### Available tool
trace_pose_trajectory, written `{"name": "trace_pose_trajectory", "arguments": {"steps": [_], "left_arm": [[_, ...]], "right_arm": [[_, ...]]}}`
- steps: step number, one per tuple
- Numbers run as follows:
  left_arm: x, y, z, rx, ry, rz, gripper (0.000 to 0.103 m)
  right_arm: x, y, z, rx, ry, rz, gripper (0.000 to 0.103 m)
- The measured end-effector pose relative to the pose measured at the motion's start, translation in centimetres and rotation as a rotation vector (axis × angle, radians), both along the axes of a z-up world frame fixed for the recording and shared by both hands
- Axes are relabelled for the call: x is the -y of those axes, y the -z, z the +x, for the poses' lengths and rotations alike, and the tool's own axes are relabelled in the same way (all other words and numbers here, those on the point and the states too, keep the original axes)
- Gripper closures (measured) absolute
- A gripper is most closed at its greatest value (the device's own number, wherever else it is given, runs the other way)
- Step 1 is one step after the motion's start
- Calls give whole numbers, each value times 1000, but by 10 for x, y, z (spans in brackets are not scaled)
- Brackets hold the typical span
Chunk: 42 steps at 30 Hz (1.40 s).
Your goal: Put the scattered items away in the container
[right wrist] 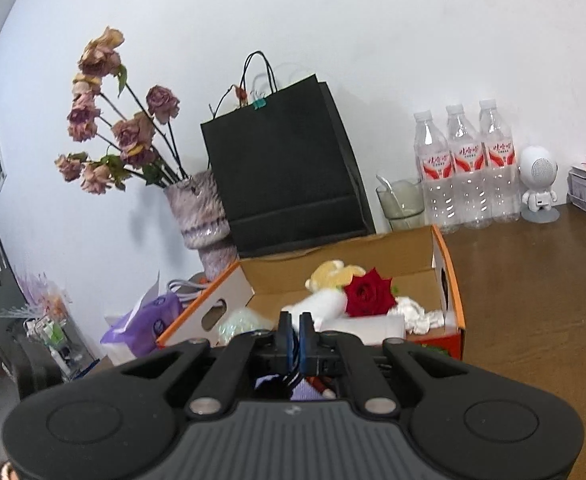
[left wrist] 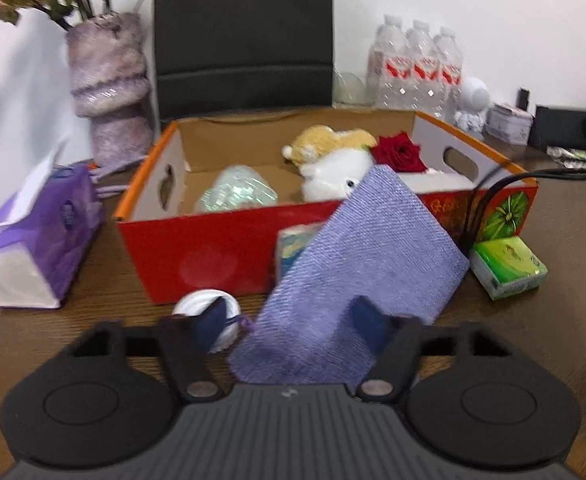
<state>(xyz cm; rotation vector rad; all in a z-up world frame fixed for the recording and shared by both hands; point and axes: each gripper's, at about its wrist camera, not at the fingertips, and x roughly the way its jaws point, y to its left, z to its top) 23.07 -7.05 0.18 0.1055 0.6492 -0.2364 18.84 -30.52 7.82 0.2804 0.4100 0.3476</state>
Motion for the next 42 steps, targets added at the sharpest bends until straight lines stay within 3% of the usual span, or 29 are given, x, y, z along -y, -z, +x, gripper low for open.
{"name": "trace_pose_trajectory", "arguments": {"steps": [1,2,5,9,11,12,13,15,20,26,27,28,29,42], "left_arm": [[0,2,1,-3,5,1,70],[1,2,0,-2,13,5,85],[0,-3,-10,32,26,23,91],[-5,-13,-23,81,12,18,92],[-10,-16,-29,87,7,7,92],[-12,-16,-32,83,5,5,92],[-14,-15,-36,80,1,4,92],[-19,-15,-45,77,-3,2,92],[-29,-18,-70,97,-5,-5,92],[-33,-19,-97,123,9,4,92],[-34,-19,-100,126,11,3,92],[-33,-20,-104,132,13,3,92],[-33,-22,-108,139,14,3,92],[-29,-70,-133,295,14,-4,92]], "right_arm": [[0,0,1,1,0,1,103],[1,1,2,0,-1,3,103],[1,4,3,-6,-6,5,103],[0,10,3,-37,-12,-18,100],[-6,16,2,-93,-41,-68,90],[-10,21,1,-126,-59,-103,81],[-16,27,-1,-156,-77,-140,65],[-29,41,-10,-194,-109,-215,51],[-53,68,-27,-254,-156,-300,51],[-63,75,-49,-250,-167,-365,53],[-66,77,-53,-229,-162,-401,67],[-69,78,-56,-211,-160,-431,95],[-69,77,-57,-211,-166,-428,99],[-45,11,-62,-58,-100,-236,101]]}}
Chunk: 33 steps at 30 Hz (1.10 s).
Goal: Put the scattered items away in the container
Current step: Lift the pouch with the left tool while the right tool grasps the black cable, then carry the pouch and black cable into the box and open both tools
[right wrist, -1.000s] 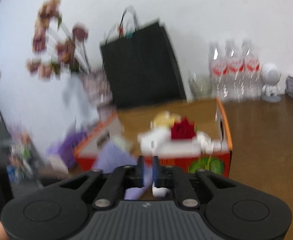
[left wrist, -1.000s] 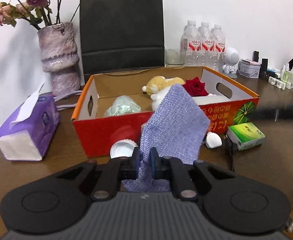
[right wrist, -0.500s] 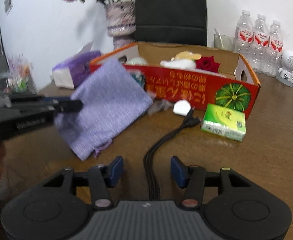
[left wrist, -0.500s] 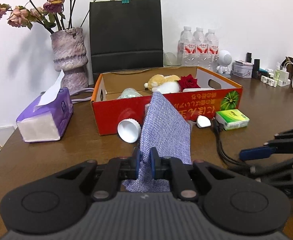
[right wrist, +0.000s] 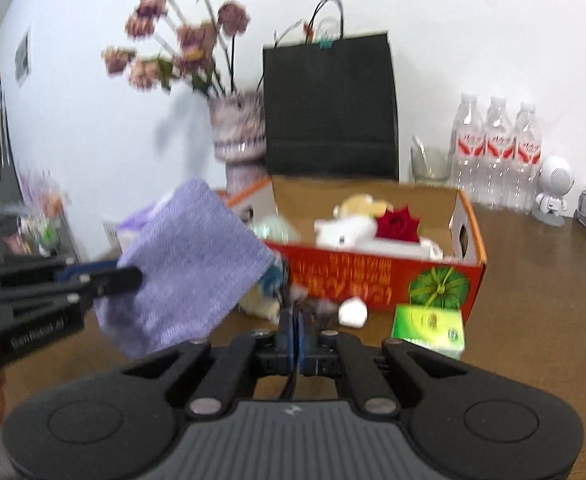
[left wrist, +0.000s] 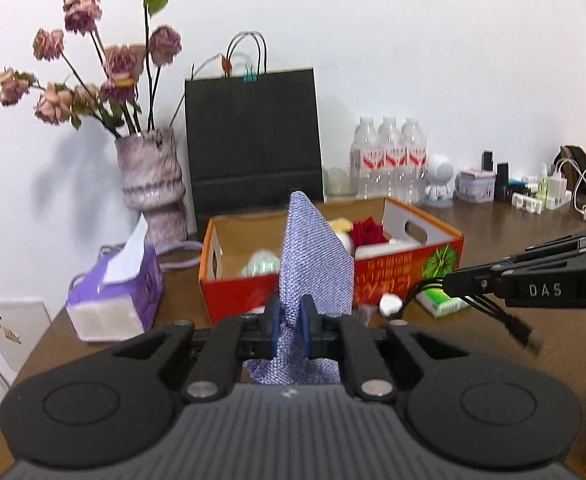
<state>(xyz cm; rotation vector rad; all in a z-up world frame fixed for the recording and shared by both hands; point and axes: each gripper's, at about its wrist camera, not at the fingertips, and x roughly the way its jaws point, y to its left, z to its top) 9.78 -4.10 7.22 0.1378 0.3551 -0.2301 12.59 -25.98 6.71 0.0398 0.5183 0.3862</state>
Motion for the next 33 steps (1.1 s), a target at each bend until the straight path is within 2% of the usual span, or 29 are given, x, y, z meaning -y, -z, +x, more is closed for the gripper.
{"name": "trace_pose_trajectory", "arguments": {"steps": [4,9,11,12,13,14,16,18,20,23,25,27,29,33], "left_arm": [[4,-8,2,23,9,0,92],[6,-6,4,17,13,2,92],[5,-2,4,7,8,1,92],[3,0,4,0,5,2,92],[2,3,3,-7,2,3,92],[0,6,2,-13,-1,6,92],[-5,13,-1,-25,-15,16,92],[-11,20,-5,-41,-33,16,92],[-18,28,-9,-61,-46,10,92],[-24,39,-17,-89,-51,11,92],[-27,44,-20,-102,-50,7,92],[-30,44,-23,-101,-49,-1,92],[-30,39,-24,-85,-48,-6,92],[-23,18,-22,-25,-28,-11,92]], "right_arm": [[5,-13,3,20,8,58,102],[5,-19,6,37,6,64,103],[4,-15,7,16,-7,56,103],[4,-12,7,-1,-15,55,101],[4,-8,5,-27,-27,54,93],[3,-2,4,-59,-43,47,91],[-1,12,-2,-114,-73,18,75],[-9,28,-8,-169,-119,-12,66],[-21,44,-14,-197,-153,-61,64],[-39,60,-23,-169,-155,-160,67],[-48,60,-26,-145,-163,-212,98],[-51,57,-23,-137,-159,-233,99],[-50,49,-21,-81,-131,-245,99],[-37,17,-17,17,-60,-177,101]]}}
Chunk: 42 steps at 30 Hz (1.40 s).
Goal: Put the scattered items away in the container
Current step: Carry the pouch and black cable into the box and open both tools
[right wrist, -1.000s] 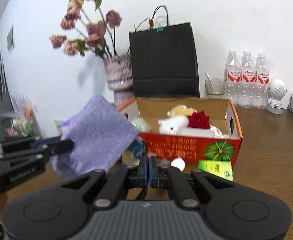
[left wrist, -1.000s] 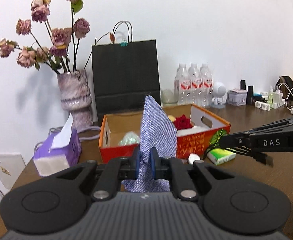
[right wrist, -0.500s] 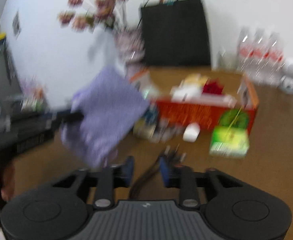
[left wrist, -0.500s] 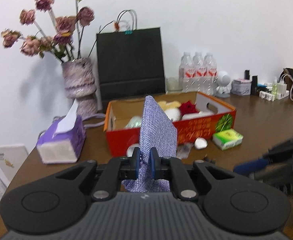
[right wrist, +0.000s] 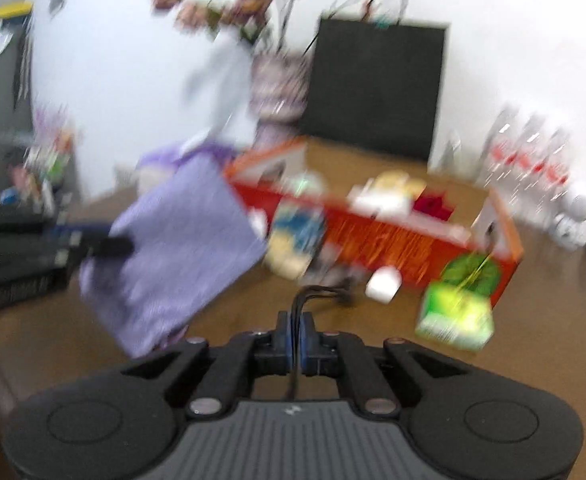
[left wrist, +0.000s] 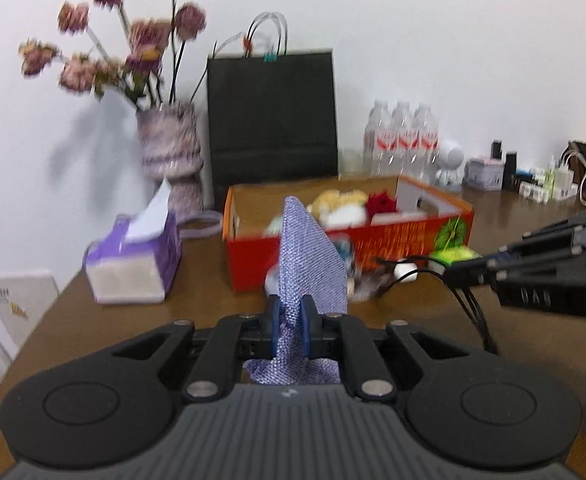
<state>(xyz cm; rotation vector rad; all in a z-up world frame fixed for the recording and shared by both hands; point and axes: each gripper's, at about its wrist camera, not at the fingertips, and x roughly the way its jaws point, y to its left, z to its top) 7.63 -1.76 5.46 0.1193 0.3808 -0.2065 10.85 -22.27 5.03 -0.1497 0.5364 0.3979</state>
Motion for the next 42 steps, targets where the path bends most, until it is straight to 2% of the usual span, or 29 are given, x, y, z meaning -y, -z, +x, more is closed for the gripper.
{"name": "trace_pose_trajectory", "arguments": {"steps": [5,10,18,26,30,35,37,38,39,40,42], "left_arm": [[13,-26,5,74,27,-8,92],[25,-46,17,119,35,-25,92],[33,-69,46,152,36,-57,92],[36,-91,102,134,11,-115,92],[38,-87,137,103,7,-144,92],[42,-69,176,51,7,-162,91],[43,-54,192,3,-7,-171,79],[42,-46,199,-18,-25,-176,52],[41,-38,204,-39,-50,-179,21],[39,-29,209,-51,-77,-176,17],[35,-18,215,-63,-107,-157,12]], "right_arm": [[21,-33,8,70,45,108,102],[32,-51,18,117,78,165,102],[39,-79,42,177,84,200,102],[39,-122,90,238,88,223,102],[38,-121,121,230,96,228,102],[39,-103,162,191,103,227,102],[40,-91,177,163,109,227,101],[41,-84,184,141,117,229,99],[42,-76,191,111,127,229,89],[42,-67,197,68,139,225,57],[43,-49,210,-19,197,199,15]]}}
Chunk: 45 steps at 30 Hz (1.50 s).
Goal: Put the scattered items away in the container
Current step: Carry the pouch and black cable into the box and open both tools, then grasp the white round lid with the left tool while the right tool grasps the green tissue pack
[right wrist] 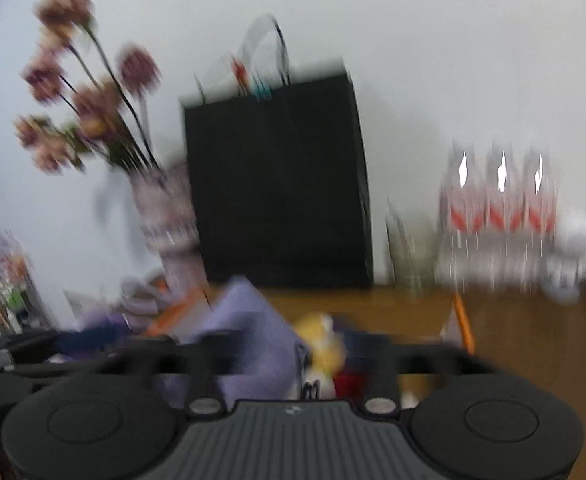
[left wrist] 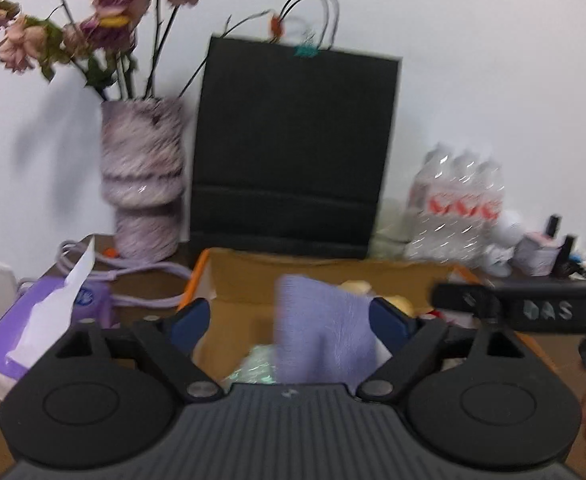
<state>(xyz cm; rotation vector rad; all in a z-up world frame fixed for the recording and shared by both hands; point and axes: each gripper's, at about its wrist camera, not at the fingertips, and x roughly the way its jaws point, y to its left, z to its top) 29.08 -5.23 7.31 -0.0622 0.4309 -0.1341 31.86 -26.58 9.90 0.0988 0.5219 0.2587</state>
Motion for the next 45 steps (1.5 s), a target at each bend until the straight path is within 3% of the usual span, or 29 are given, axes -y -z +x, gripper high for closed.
{"name": "trace_pose_trajectory", "arguments": {"steps": [1,2,6,8,24,37,45], "left_arm": [[-2,4,4,-14,2,8,9],[-3,6,6,-24,2,15,0],[-2,8,10,-20,-6,71,0],[0,9,10,-24,-10,87,0],[3,3,-4,-29,-5,92,0],[-25,5,-59,-43,-51,112,0],[-49,32,-95,-99,-94,112,0]], "right_arm": [[1,9,5,-36,32,-24,3],[1,17,9,-62,41,-38,0],[7,38,16,-123,20,24,0],[7,42,18,-138,9,8,0],[15,31,-1,-102,20,-5,0],[27,32,-61,-81,11,-56,0],[44,43,-112,-85,16,-117,0]]}}
